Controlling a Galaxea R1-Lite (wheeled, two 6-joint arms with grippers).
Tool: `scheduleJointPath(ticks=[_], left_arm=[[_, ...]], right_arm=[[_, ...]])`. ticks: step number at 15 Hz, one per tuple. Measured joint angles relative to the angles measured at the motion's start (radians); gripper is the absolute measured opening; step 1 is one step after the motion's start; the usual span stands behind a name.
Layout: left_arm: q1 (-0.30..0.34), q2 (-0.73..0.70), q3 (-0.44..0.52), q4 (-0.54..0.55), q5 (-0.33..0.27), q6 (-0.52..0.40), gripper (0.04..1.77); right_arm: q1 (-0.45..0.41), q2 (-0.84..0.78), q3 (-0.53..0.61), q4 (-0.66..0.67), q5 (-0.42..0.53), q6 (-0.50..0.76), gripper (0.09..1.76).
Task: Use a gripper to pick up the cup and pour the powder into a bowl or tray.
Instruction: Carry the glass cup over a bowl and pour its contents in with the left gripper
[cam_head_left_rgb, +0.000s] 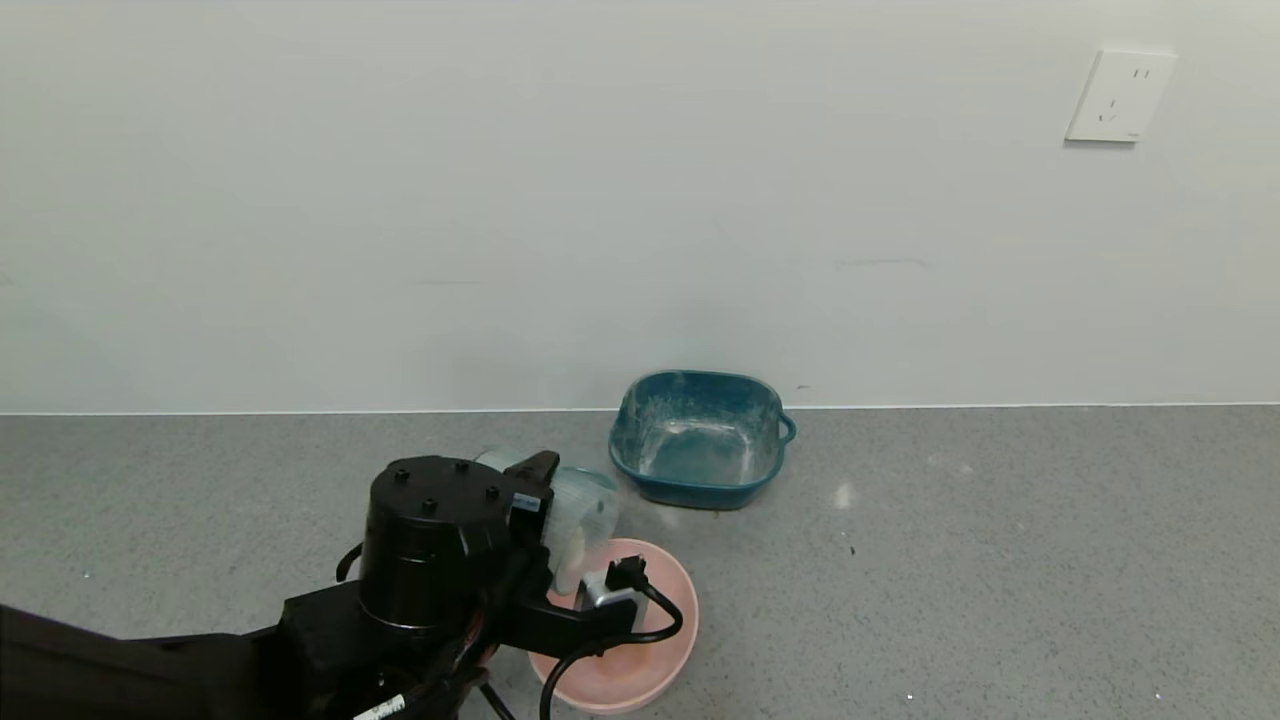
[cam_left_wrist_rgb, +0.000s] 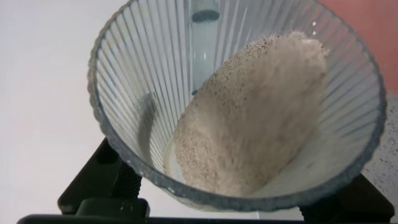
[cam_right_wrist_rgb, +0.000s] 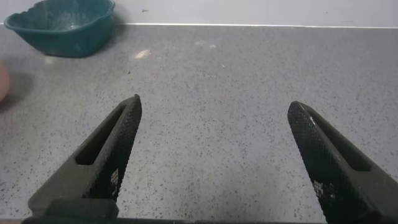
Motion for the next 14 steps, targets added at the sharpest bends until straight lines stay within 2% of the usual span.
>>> scheduleJointPath(ticks=[9,14], left_arm=[[-0.059,0.017,0.004,0.001,0.113,0.055,1.33],[-0.085,0.030,0.001,0.000,0.130,0.065,1.33]], right_arm=[[0.000,0.000,0.000,0.000,0.000,0.000,1.71],[0.000,0.000,0.000,0.000,0.000,0.000,1.71]])
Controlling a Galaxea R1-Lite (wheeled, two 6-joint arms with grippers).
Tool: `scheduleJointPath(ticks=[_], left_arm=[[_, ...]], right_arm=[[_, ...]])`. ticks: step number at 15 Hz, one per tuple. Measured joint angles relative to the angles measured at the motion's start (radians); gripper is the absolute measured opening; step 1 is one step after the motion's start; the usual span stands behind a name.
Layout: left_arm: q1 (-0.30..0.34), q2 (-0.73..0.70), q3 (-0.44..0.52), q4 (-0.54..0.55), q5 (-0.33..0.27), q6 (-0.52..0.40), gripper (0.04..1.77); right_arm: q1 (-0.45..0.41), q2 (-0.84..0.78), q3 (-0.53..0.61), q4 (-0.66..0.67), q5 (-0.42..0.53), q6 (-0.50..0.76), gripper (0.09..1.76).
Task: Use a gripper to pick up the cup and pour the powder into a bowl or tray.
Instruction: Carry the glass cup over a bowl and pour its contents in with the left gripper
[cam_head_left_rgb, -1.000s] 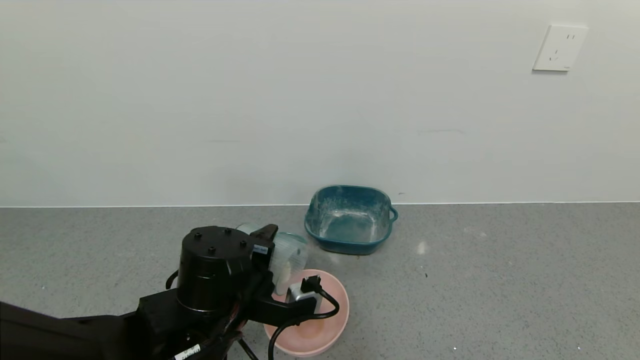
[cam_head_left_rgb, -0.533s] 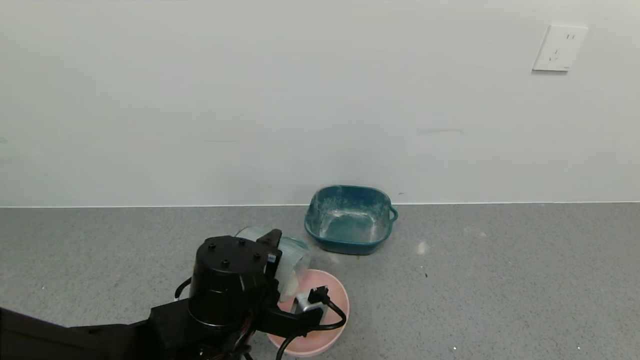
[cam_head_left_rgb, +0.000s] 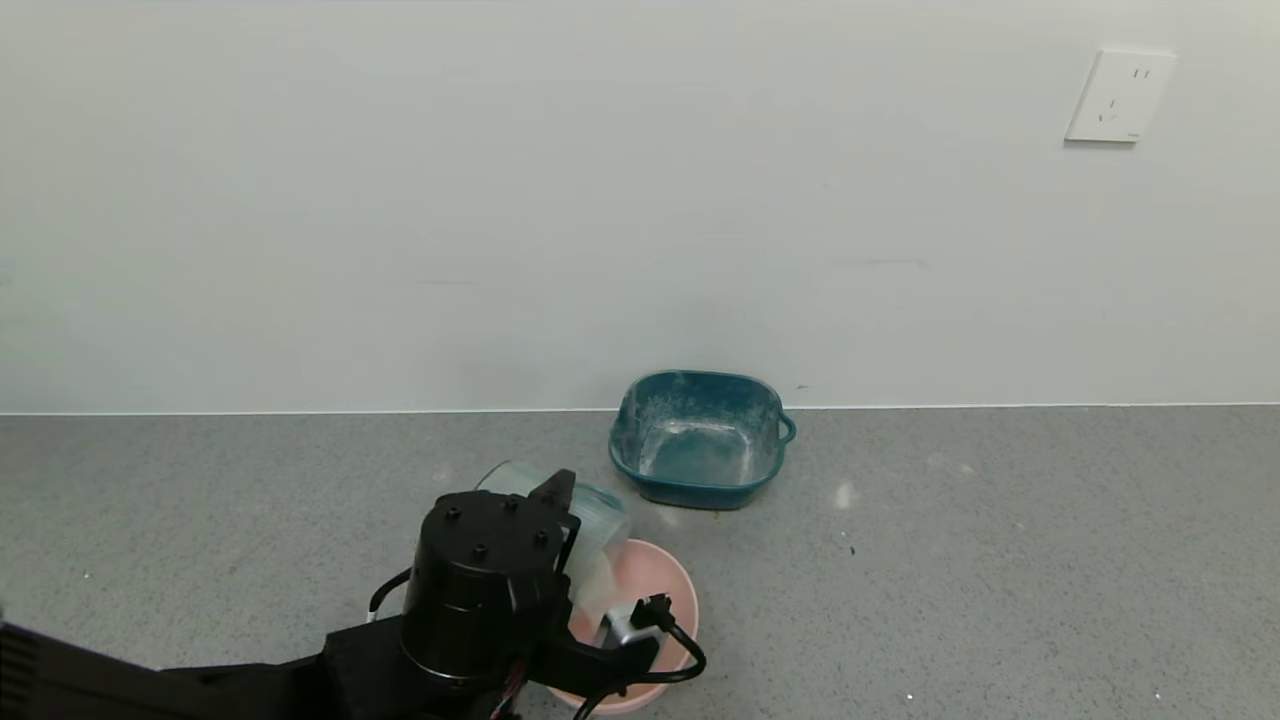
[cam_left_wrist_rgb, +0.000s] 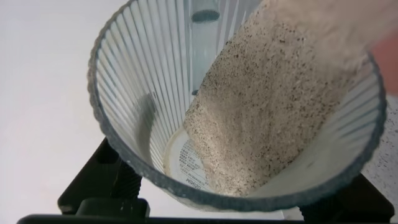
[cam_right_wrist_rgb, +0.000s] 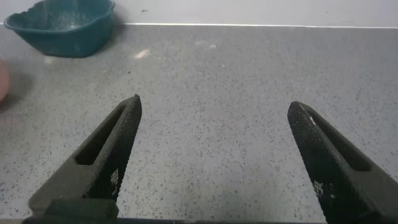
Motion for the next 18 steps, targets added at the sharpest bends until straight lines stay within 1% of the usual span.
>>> scheduleJointPath(ticks=[4,9,11,15,18], left_arm=[[-0.002,0.003,-0.001,0.000,0.024,0.007,1.33],[-0.004,0.010,-0.002,0.000,0.029,0.019,1.33],[-0.006,0.015,-0.001,0.000,0.055,0.029,1.33],[-0.025,0.022,-0.002,0.000,0.084,0.045,1.33],[-0.032,0.027,-0.003,0.000,0.087,0.046,1.33]], right_arm=[[0.000,0.000,0.000,0.000,0.000,0.000,1.71],[0.000,0.000,0.000,0.000,0.000,0.000,1.71],[0.000,0.000,0.000,0.000,0.000,0.000,1.71],[0.000,0.000,0.000,0.000,0.000,0.000,1.71],[0.000,0.000,0.000,0.000,0.001,0.000,1.71]])
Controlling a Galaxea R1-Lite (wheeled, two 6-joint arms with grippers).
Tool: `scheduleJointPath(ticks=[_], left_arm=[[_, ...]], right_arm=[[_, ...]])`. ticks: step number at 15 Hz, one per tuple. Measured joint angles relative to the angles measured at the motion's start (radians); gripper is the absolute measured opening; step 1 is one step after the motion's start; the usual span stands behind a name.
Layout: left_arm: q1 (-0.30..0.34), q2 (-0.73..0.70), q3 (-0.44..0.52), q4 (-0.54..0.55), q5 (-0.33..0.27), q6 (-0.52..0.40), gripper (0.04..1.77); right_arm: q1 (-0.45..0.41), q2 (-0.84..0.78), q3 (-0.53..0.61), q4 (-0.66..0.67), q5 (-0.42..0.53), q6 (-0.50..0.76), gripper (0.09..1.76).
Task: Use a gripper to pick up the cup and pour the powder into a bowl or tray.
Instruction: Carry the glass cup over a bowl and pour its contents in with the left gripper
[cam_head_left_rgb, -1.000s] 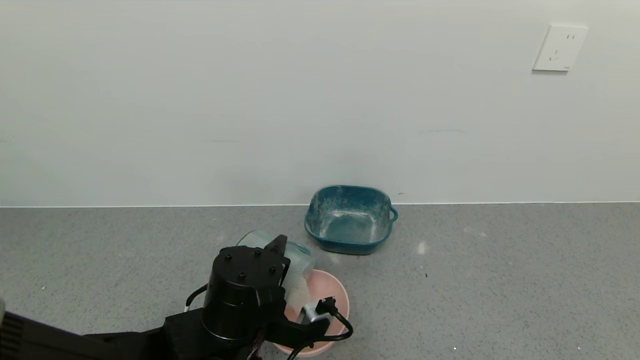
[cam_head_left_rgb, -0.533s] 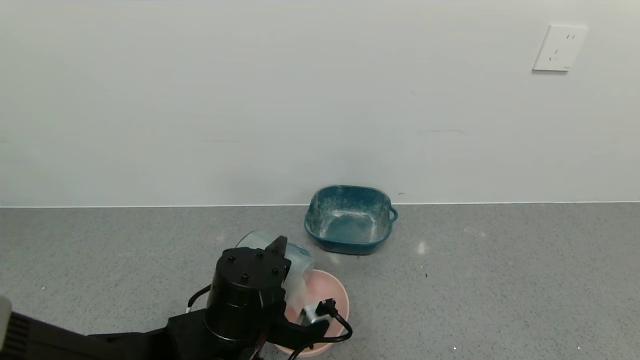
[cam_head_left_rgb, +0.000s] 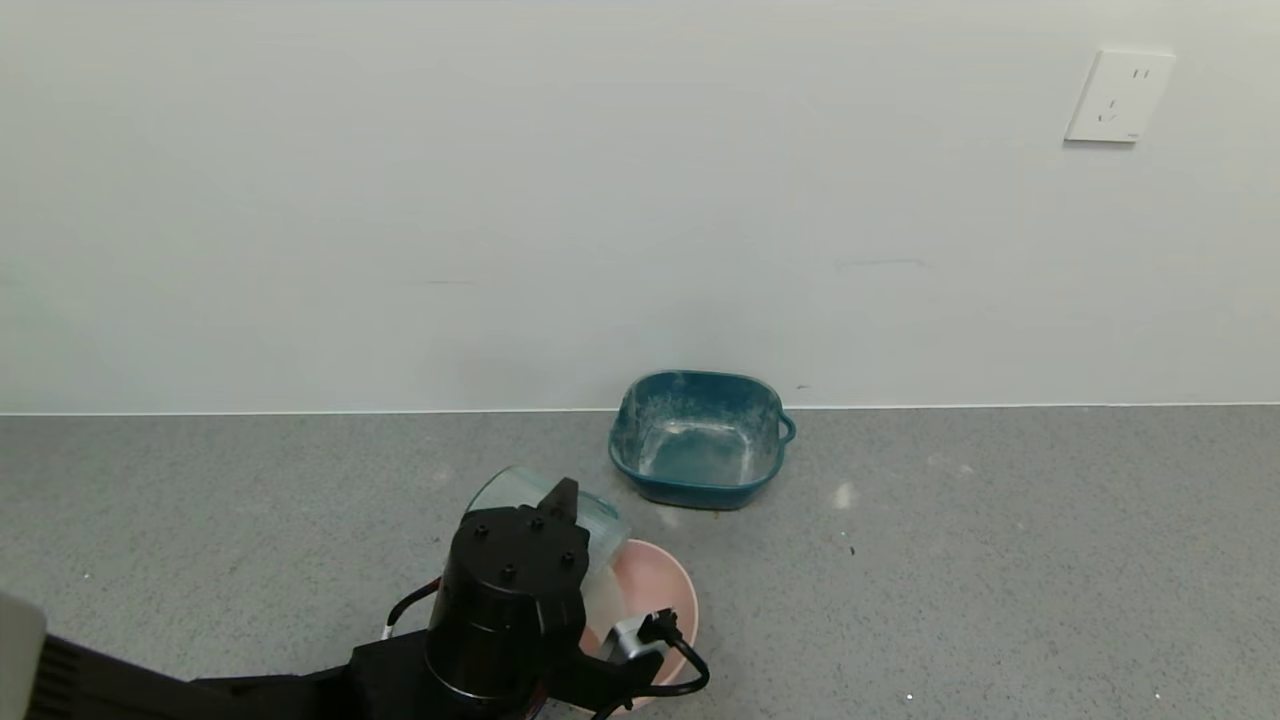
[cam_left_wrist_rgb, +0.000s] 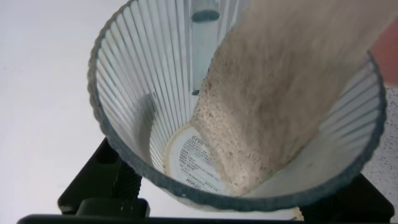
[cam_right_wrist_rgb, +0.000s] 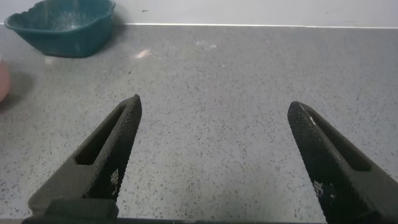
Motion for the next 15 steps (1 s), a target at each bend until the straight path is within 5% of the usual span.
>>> scheduleJointPath(ticks=[15], left_arm=[[0.003,-0.008,0.006,-0.022,-0.020,-0.052,1.33]], right_arm=[[0.000,0.000,0.000,0.000,-0.001,0.000,1.71]])
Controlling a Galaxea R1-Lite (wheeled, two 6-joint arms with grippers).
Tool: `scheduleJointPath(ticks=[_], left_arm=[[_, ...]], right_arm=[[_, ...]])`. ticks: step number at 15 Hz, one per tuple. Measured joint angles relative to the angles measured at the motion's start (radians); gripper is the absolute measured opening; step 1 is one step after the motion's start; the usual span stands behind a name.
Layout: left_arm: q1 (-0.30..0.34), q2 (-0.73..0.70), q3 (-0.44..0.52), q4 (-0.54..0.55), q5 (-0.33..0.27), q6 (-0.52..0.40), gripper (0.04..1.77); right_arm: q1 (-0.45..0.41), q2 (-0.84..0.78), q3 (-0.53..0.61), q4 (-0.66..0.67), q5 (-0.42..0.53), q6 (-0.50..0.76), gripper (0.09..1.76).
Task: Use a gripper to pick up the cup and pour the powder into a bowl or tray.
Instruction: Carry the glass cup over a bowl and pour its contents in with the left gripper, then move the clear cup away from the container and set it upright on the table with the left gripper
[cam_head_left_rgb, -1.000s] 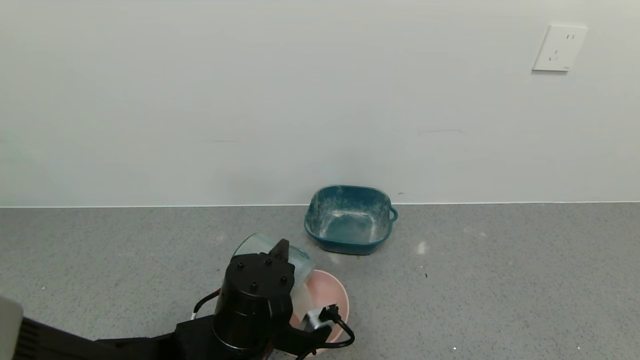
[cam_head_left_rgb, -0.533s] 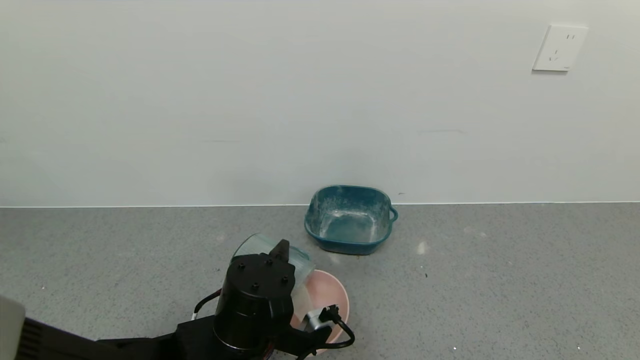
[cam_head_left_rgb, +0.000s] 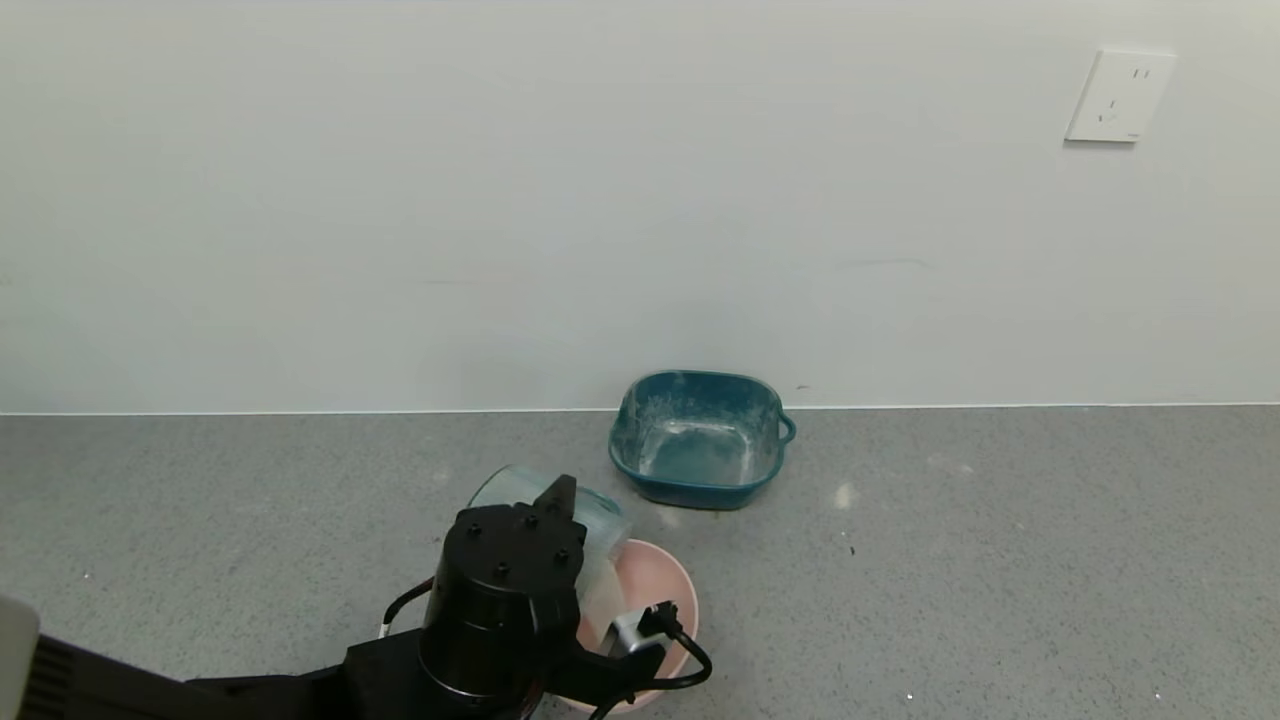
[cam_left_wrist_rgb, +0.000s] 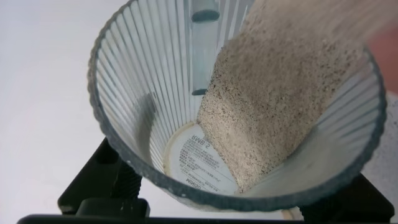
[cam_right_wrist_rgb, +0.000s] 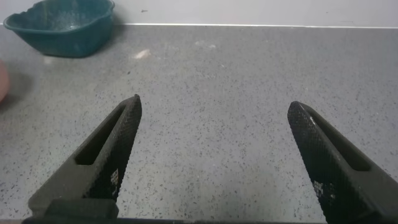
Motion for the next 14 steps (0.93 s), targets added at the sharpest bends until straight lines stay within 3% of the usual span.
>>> scheduleJointPath(ticks=[6,12,14], left_arm=[[0.014,-0.040,0.076,-0.086,-0.082,-0.078,1.33],[0.021,-0.076,0.093,-0.078,-0.093,-0.307,1.33],[0.029,-0.077,0.086,-0.076,-0.133,-0.379,1.33]], right_arm=[[0.000,0.000,0.000,0.000,0.001,0.000,1.71],[0.000,0.000,0.000,0.000,0.000,0.000,1.71],[0.000,0.000,0.000,0.000,0.000,0.000,1.71]])
